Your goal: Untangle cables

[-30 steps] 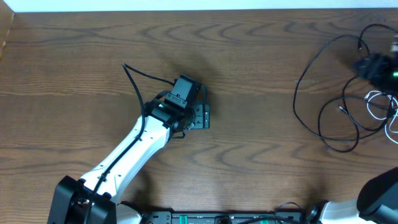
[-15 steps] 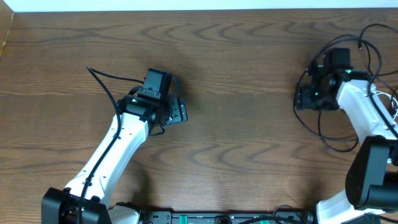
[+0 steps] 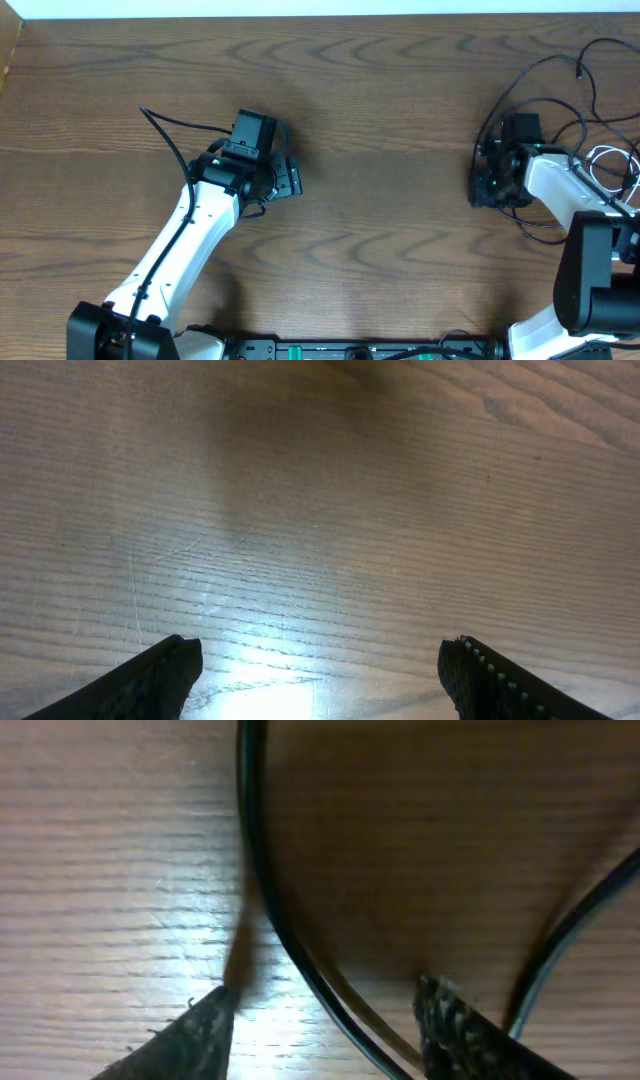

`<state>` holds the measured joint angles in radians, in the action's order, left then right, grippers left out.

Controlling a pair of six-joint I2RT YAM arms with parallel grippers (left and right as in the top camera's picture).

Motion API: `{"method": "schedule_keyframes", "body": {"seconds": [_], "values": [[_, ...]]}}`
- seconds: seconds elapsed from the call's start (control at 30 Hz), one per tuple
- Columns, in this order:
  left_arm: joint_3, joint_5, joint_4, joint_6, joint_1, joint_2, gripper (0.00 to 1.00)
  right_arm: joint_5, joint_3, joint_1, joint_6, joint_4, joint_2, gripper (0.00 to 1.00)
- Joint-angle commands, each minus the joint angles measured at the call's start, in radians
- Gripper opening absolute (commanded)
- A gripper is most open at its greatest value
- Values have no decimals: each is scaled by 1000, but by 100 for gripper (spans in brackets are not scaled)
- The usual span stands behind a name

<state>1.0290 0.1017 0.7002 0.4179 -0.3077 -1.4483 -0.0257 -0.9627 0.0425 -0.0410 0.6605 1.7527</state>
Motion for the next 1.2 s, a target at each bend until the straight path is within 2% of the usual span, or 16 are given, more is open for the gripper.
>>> {"method": "schedule_keyframes", "body": {"seconds": [0.0, 0.03, 0.1, 0.2, 0.33, 0.47, 0.7, 0.9, 0.93, 0.97, 1.0, 1.03, 1.07, 1.1, 1.13, 1.17], "values": [[9, 1, 7, -9, 4, 12, 81, 43, 72, -1, 53, -18, 8, 41], [9, 6, 7, -9, 4, 12, 81, 66, 78, 2, 78, -29, 8, 28], [9, 18, 7, -9, 5, 12, 81, 72, 77, 7, 85, -45, 7, 13], [9, 18, 7, -9, 4, 12, 81, 72, 71, 15, 85, -79, 7, 1], [9, 18, 7, -9, 4, 12, 81, 72, 7, 18, 85, -76, 6, 1], [9, 18, 6, -9, 5, 12, 81, 73, -165, 61, 86, -16, 5, 1], [9, 21, 11, -10, 3, 12, 81, 132, -487, 315, 215, 63, 5, 1], [9, 21, 10, -10, 3, 12, 81, 178, -476, 491, 336, 141, 8, 1], [9, 21, 10, -10, 3, 12, 81, 172, -463, 523, 363, 155, 8, 3], [9, 21, 10, -10, 3, 12, 81, 154, -459, 540, 380, 164, 8, 13], [9, 21, 10, -10, 3, 12, 81, 101, -457, 557, 385, 166, 8, 28], [9, 21, 9, -10, 3, 12, 81, 70, -457, 563, 385, 166, 8, 38], [9, 21, 10, -10, 3, 12, 81, -5, -457, 574, 383, 161, 8, 56], [9, 20, 9, -11, 3, 12, 81, -102, -457, 580, 362, 148, 8, 66], [9, 14, 8, -19, 3, 12, 81, -239, -457, 579, 298, 119, 8, 72], [9, 6, 6, -27, 3, 12, 81, -330, -457, 574, 251, 103, 8, 72]]}}
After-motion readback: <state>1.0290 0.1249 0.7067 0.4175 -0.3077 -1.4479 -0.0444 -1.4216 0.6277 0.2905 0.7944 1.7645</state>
